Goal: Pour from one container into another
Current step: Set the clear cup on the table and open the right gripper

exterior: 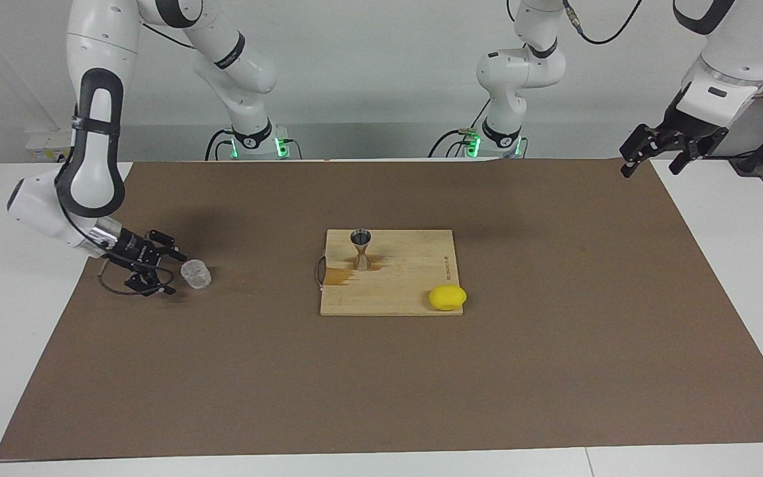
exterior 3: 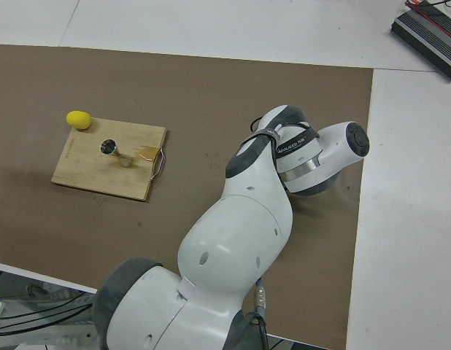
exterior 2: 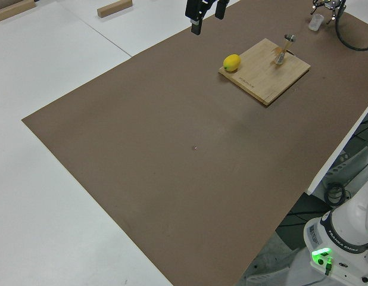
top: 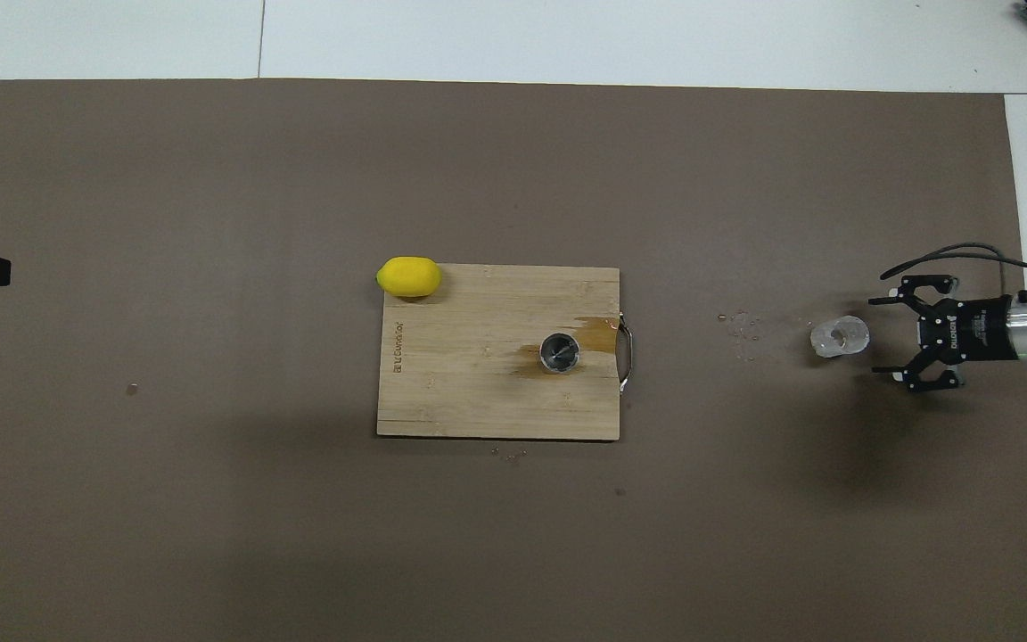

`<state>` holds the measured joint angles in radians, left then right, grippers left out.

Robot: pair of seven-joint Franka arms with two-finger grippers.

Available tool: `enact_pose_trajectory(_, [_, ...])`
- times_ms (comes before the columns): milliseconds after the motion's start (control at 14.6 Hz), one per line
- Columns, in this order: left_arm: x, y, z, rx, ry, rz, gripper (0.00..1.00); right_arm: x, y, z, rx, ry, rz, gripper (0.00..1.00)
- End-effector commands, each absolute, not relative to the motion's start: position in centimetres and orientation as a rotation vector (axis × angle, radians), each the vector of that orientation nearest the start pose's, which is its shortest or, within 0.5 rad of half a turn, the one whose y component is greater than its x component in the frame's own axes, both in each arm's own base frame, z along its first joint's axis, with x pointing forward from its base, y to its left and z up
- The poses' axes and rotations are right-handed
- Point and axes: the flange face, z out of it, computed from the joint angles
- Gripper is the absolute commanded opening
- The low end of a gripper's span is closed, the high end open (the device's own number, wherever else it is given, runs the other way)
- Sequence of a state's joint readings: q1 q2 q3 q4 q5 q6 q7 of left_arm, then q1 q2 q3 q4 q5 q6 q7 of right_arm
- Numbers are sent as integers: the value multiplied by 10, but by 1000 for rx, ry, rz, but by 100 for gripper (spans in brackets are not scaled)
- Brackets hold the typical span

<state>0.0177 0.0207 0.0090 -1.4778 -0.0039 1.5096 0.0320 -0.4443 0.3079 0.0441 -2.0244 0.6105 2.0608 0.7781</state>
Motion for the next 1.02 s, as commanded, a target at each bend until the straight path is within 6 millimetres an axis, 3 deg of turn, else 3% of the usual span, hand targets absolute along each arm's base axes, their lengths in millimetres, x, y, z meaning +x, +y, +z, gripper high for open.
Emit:
enact_pose_trajectory(0, [554,11,655,-3130,-8,-24,100,530,-208,321,-2048,1774,362,100])
enact_pose_trajectory(205, [554,11,655,-3132,-8,-24,100,534,-192,346,-2267,1609,290,100])
enact_pose_trajectory(683, [554,11,655,-3132,-8,-24,100,545,-78,388,-2925,1027,272,100])
enact_pose_trajectory(956, [554,10,654,-3132,-6,-24,100,556,-22,429,-3050,628,142,100])
